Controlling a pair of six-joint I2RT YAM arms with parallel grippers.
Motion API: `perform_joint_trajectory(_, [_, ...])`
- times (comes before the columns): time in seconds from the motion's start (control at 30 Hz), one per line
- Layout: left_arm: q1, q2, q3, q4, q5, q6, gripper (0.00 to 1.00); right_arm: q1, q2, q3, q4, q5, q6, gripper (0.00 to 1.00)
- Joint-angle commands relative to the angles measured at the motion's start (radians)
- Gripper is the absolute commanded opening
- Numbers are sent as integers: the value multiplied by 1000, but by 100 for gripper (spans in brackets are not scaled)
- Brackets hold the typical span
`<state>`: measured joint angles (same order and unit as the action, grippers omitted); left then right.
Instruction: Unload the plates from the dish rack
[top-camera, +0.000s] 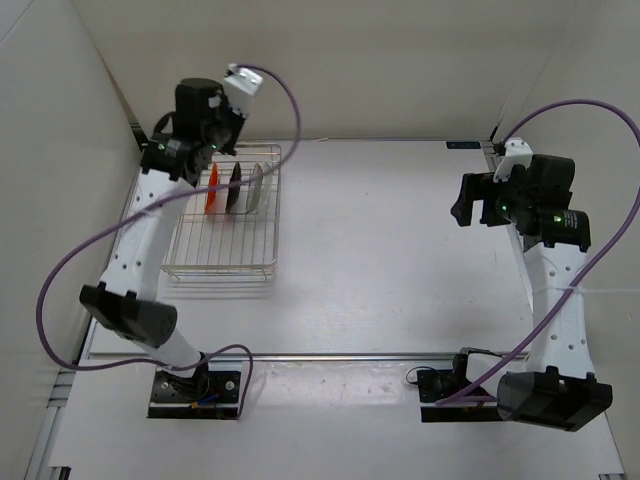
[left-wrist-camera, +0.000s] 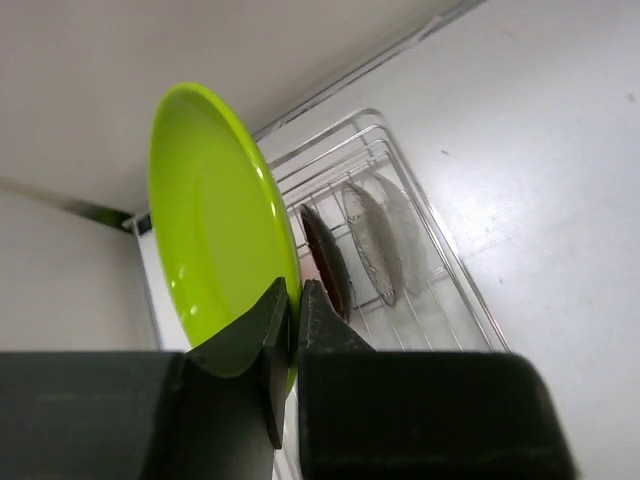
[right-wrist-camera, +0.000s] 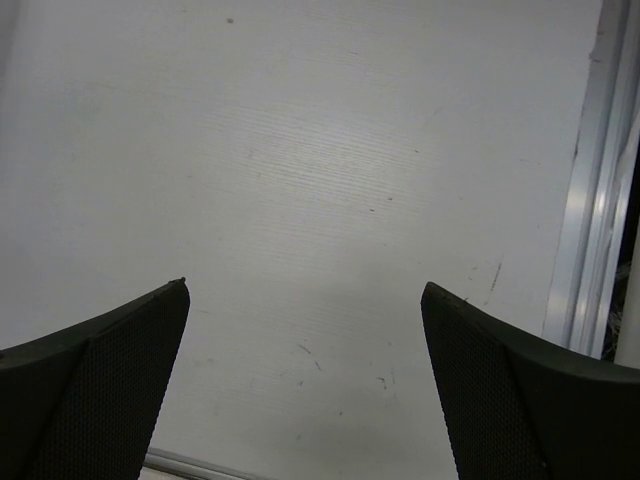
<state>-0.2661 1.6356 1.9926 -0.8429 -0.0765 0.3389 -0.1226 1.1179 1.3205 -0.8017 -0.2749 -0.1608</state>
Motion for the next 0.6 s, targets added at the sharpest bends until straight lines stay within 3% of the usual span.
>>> perform_joint_trajectory(0.0, [-196,-121,-130,48,-275,193,11,3,34,106,-57,-142,6,100])
perform_joint_trajectory(0.1, [-397,-146,-303,148,-499,339,11,3,92,225,-112,-266,27,100])
perform_joint_trajectory(0.27, [-643,-155,-492,247,-737,523,11,-6,154,373,-139,-427,66,100])
perform_joint_trajectory(0.47, [-935,-146,-673,426,-855,785,11,-15,206,393,-116,-679,87,96])
perform_joint_trajectory(0.57, [-1042,-102,-664,452,-865,810,11,-3,241,393,-116,-733,76,95])
